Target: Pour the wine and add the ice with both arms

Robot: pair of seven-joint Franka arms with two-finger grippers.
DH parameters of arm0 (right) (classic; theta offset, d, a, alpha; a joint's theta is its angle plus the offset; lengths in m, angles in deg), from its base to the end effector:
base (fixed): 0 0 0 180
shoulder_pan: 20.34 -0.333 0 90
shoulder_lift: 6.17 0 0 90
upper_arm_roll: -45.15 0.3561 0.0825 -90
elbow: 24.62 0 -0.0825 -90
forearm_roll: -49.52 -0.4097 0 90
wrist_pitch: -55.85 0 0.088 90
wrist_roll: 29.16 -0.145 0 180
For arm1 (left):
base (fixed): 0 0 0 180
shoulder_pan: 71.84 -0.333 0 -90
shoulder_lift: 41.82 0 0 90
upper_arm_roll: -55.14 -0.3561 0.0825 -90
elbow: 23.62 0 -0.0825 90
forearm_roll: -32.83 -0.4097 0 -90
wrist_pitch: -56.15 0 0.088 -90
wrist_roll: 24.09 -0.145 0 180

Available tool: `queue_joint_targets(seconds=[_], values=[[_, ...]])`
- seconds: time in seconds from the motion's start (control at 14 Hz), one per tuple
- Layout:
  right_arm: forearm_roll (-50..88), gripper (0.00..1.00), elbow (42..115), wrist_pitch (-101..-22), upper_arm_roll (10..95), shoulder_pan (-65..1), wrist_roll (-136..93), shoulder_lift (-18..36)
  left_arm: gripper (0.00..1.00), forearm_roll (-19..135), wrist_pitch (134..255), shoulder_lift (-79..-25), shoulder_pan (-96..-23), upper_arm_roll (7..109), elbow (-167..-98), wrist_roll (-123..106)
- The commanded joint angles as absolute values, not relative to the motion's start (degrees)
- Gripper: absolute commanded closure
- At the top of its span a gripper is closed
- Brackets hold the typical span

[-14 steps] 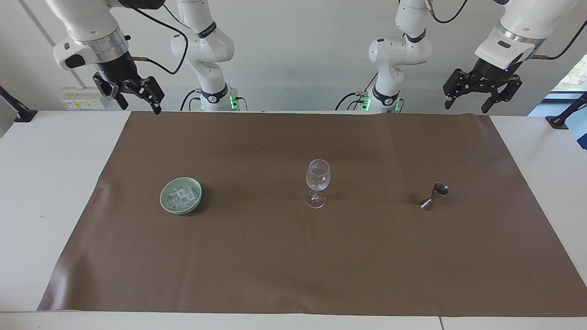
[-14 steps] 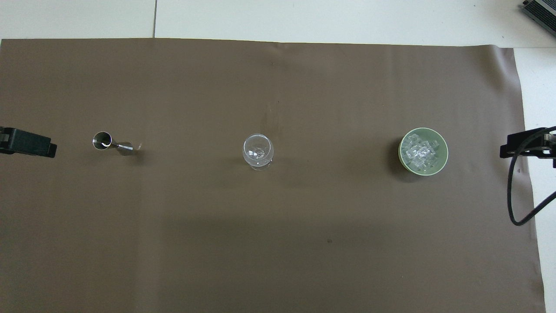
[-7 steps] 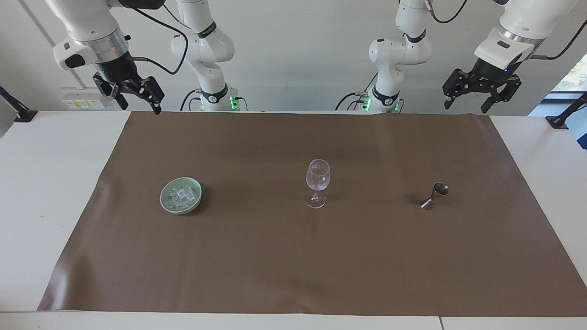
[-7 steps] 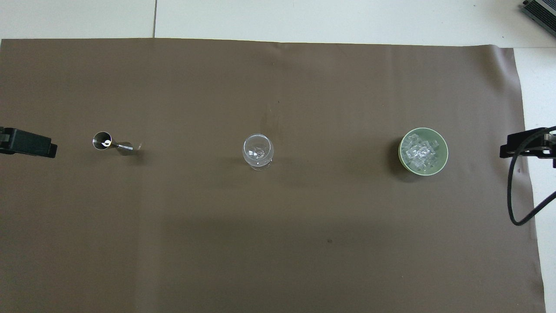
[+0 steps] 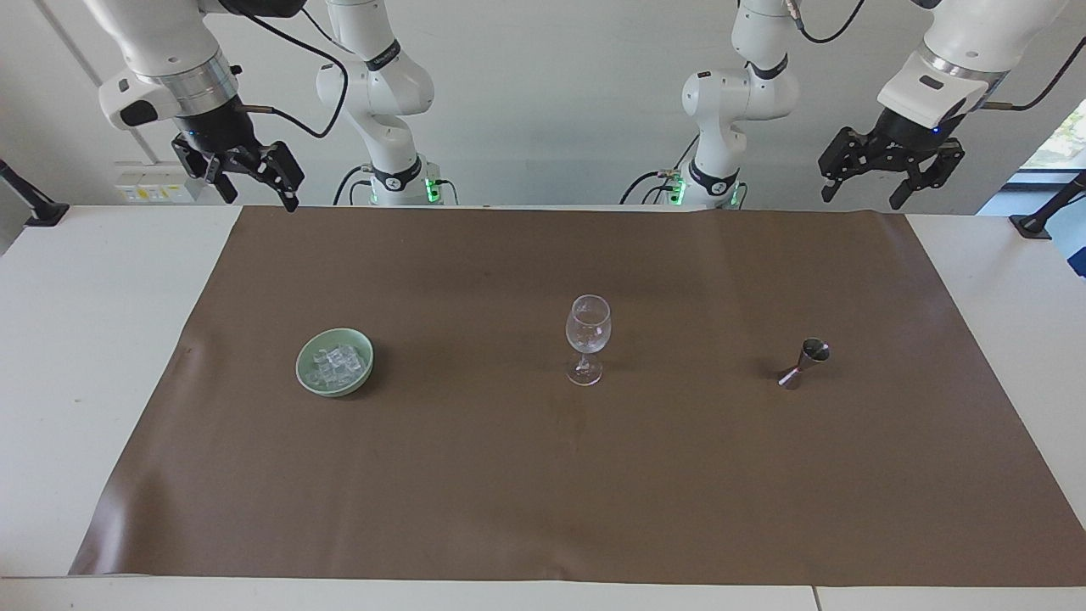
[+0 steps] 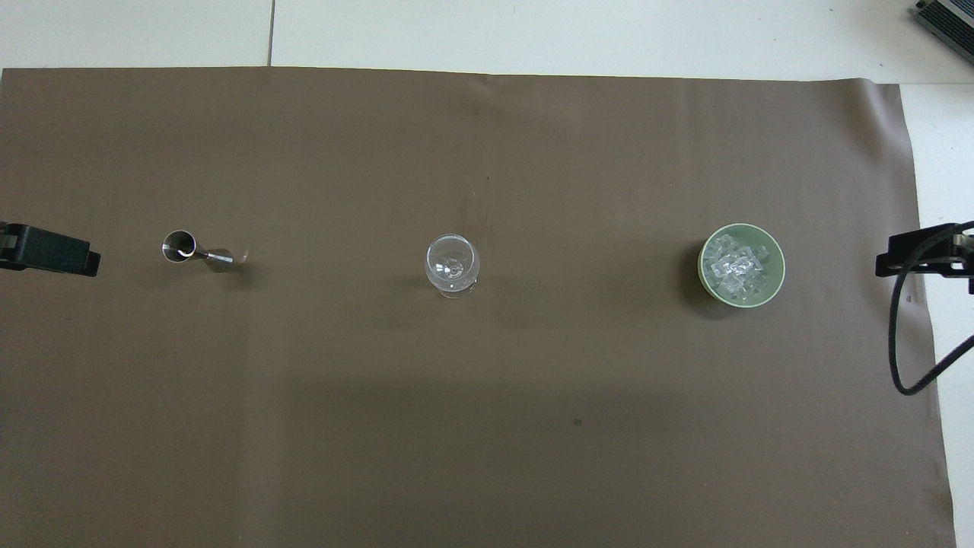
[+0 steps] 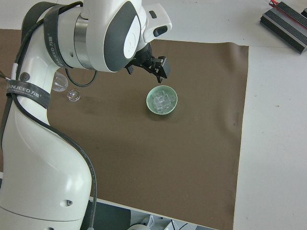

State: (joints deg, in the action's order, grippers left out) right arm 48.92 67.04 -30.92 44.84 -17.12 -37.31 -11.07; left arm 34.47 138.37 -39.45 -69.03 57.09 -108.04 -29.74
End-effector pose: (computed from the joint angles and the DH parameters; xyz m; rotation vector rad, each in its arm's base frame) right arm 0.5432 -0.0321 0.6554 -3.1145 0.3176 0.0004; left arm 0.5482 -0.0506 0.6859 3.1013 -0.2886 0.0049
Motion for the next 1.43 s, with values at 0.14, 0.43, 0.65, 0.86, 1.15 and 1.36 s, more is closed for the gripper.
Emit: queue_joint_targets(seconds=[0.14,0.43,0.65,0.86,1.15,1.36], values=[[48.56,0.00,67.84,-30.72,44.62,-17.18,-36.11,-12.06,0.00,36.08,138.59,-40.84,-68.76,56.37,-106.61,-29.19],[48.56,0.00,67.84,-30.72,44.62,-17.18,-36.11,-12.06,0.00,35.65,138.33,-43.84,-68.94,56.11,-102.29,-29.19],[48.56,0.00,67.84,-30.72,44.62,-17.18,-36.11,-12.06,0.00,35.38,138.59,-43.93,-69.02,56.02,-102.20,-29.19],[48.56,0.00,67.84,-30.72,44.62,-17.18,-36.11,-12.06,0.00,35.12,138.59,-43.66,-69.03,55.93,-102.46,-29.19],[48.56,0.00,67.84,-30.72,44.62,-17.18,-36.11,-12.06,0.00,35.38,138.15,-42.26,-68.85,56.11,-104.56,-29.10],[48.56,0.00,67.84,-30.72,44.62,-17.18,-36.11,-12.06,0.00,35.38,138.24,-40.94,-68.85,56.11,-106.68,-29.10]])
